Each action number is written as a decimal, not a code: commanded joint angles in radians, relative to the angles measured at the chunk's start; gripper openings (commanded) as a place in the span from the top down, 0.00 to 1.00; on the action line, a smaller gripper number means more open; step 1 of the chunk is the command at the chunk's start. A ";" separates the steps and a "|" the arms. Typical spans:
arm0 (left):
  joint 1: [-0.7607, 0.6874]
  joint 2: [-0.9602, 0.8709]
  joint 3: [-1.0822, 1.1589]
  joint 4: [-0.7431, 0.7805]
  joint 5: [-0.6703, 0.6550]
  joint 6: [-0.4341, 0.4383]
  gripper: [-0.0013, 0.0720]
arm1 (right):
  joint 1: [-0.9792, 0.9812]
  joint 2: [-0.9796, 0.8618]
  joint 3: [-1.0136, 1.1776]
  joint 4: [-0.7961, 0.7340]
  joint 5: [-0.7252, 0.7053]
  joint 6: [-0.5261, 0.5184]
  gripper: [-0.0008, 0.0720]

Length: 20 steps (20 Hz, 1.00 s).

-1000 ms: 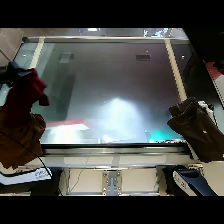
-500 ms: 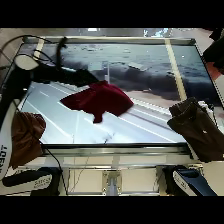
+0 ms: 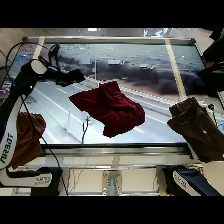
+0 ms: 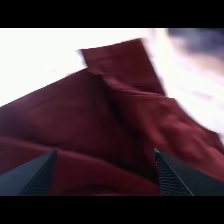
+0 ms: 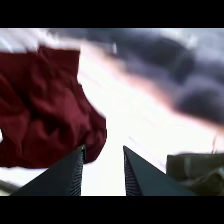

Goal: Fold the shirts.

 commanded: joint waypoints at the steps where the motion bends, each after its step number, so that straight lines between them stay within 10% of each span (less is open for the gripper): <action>1: 0.139 -0.075 0.000 0.115 -0.137 -0.138 0.02 | 0.000 -0.059 -0.229 -0.018 -0.020 0.031 0.59; 7: 0.261 -0.166 0.000 0.020 -0.097 -0.135 0.02 | 0.000 -0.124 -0.381 0.178 -0.223 0.031 0.59; 12: 0.317 -0.314 0.000 -0.250 -0.160 0.070 0.03 | 0.000 -0.034 -0.395 0.206 -0.236 0.036 0.60; 20: 0.281 -0.424 0.000 -0.448 -0.106 0.160 0.04 | 0.000 0.221 -0.542 0.214 -0.340 0.126 0.59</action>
